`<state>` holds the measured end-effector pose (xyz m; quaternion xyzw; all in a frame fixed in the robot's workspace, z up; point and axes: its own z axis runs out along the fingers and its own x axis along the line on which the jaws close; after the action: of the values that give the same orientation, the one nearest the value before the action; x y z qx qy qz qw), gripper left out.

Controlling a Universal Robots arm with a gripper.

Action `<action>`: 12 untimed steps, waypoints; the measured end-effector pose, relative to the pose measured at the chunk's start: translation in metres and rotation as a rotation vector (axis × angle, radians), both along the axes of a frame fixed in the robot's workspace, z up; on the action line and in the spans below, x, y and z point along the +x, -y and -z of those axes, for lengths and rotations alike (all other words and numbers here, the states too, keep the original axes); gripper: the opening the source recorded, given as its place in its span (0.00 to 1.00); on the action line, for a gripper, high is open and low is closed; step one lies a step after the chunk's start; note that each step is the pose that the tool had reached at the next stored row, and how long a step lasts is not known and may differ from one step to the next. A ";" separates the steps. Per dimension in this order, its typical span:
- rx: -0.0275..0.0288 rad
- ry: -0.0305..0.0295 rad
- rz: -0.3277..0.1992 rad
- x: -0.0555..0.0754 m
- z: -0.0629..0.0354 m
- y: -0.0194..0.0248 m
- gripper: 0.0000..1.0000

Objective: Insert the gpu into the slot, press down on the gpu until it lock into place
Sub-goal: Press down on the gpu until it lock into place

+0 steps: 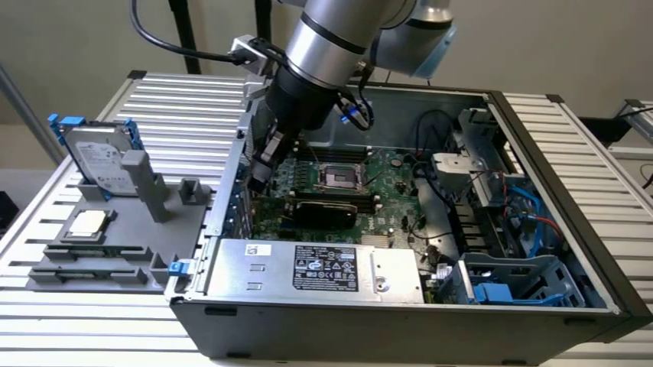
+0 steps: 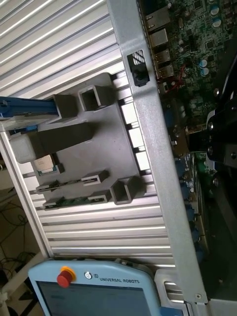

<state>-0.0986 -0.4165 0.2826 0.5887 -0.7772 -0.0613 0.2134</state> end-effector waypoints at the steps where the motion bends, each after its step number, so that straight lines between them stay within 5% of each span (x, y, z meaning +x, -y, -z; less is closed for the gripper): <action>1: 0.0000 -0.0002 0.000 0.000 0.0000 -0.0002 0.11; 12: 0.0000 -0.0015 0.000 -0.004 -0.0004 -0.0033 0.11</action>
<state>-0.1023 -0.4132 0.2830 0.5887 -0.7770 -0.0617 0.2140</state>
